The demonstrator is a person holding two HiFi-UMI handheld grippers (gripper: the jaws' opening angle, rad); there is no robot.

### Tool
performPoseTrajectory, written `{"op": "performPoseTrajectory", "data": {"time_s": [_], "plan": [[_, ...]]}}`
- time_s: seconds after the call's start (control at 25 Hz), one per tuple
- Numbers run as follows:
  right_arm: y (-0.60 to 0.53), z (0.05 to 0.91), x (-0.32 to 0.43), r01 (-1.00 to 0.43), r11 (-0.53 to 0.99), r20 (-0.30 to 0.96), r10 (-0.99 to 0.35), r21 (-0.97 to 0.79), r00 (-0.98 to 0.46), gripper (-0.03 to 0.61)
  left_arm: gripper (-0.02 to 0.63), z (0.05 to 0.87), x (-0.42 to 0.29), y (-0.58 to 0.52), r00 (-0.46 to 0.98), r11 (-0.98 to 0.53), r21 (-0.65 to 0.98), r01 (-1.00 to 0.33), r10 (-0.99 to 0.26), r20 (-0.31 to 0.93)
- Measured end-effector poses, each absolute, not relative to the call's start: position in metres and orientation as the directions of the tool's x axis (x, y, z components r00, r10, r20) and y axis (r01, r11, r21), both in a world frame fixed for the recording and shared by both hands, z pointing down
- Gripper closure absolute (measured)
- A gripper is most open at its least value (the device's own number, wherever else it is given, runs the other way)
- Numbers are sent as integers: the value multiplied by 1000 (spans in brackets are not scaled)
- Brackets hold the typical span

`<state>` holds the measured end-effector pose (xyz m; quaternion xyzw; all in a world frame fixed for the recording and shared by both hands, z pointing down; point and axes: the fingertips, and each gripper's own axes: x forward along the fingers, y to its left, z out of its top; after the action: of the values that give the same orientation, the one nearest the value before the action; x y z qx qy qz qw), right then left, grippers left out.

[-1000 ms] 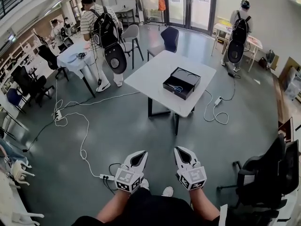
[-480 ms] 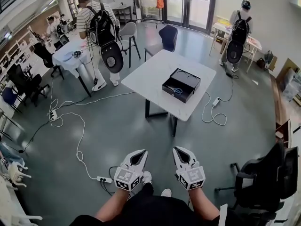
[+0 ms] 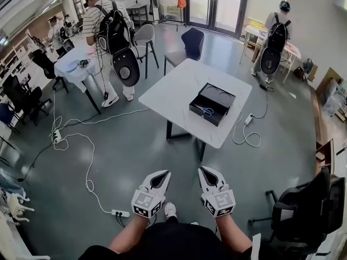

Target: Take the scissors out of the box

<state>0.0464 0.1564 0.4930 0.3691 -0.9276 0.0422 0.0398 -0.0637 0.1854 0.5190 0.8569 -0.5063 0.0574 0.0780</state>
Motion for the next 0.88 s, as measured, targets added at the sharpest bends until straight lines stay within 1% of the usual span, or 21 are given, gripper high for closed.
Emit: {"op": "performPoseTrajectory", "data": {"time_s": [0.48, 0.68, 0.88], "plan": [[103, 478, 3, -732, 681, 84, -730, 8, -678, 571, 604, 506, -120, 127, 500, -497, 59, -866, -856, 132], [92, 473, -2, -747, 665, 84, -746, 30, -661, 571, 604, 499, -125, 111, 533, -533, 36, -845, -837, 121], [84, 480, -8, -747, 664, 90, -746, 28, -659, 571, 604, 500, -118, 100, 554, -552, 48, -832, -825, 109]]}}
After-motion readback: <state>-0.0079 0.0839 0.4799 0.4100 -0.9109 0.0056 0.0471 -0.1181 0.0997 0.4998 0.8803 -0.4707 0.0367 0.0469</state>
